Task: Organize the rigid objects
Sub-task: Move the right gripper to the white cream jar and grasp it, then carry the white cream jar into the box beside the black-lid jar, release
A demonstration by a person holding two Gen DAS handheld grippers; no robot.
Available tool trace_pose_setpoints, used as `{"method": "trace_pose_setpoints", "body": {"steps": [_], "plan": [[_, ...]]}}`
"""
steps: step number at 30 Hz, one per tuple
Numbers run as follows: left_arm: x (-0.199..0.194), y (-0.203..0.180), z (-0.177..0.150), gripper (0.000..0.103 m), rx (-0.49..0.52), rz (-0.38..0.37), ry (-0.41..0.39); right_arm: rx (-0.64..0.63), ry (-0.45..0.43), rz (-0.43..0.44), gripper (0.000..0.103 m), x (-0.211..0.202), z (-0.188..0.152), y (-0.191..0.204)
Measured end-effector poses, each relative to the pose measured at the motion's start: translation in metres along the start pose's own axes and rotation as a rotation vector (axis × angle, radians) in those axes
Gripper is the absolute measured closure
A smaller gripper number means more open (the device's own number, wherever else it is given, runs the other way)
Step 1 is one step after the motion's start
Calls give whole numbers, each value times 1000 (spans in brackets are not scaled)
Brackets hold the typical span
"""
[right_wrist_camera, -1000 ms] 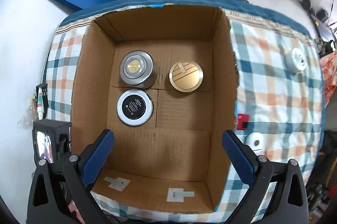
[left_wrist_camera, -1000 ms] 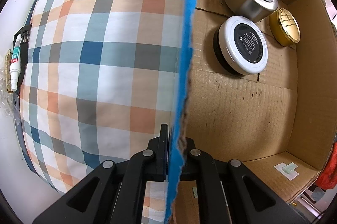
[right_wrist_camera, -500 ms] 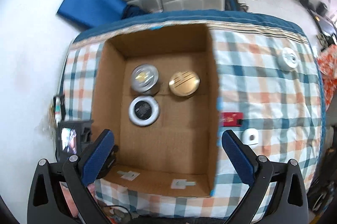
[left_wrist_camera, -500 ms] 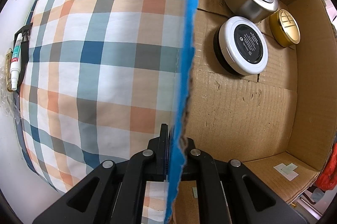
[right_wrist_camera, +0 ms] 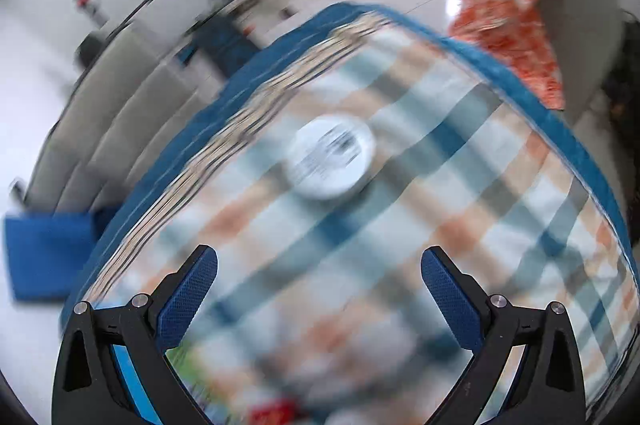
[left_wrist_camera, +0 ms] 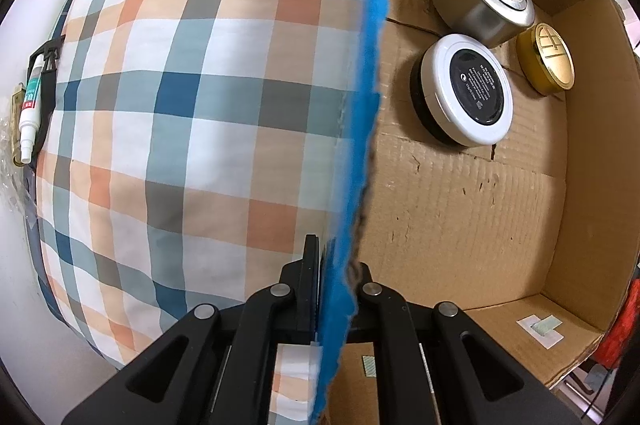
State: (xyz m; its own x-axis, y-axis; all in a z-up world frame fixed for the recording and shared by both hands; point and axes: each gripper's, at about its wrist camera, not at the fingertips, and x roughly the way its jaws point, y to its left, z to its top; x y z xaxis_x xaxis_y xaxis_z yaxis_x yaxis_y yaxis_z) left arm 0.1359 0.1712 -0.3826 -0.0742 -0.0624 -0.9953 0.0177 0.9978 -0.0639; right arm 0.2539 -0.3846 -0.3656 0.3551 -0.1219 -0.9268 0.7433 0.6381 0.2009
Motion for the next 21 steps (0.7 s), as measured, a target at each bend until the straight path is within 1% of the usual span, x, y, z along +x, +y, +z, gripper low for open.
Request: {"method": "trace_pose_setpoints", "body": {"steps": [4,6,7,9,11,12,14,17,21], "plan": [[3,0,2,98,0,11,7,84,-18,-9,0,41,17,-11],[4,0,3,98,-2,16,11,101,-44,-3,0,53,21,-10],[5,-1,3,97,-5,17,13,92,-50,-22,0,62,26,-6],[6,-1,4,97,-11,17,16,68,-44,-47,7,75,32,0],[7,-2,5,97,-15,16,18,29,-29,-71,25,87,37,6],[7,-2,6,97,-16,16,19,7,-21,-72,29,92,38,11],[7,-2,6,97,-16,19,21,-39,-17,-101,29,94,35,19],[8,-3,6,97,-13,20,22,-65,31,-102,29,92,28,24],[9,-6,7,97,-3,26,23,-133,169,-87,30,81,1,22]]}}
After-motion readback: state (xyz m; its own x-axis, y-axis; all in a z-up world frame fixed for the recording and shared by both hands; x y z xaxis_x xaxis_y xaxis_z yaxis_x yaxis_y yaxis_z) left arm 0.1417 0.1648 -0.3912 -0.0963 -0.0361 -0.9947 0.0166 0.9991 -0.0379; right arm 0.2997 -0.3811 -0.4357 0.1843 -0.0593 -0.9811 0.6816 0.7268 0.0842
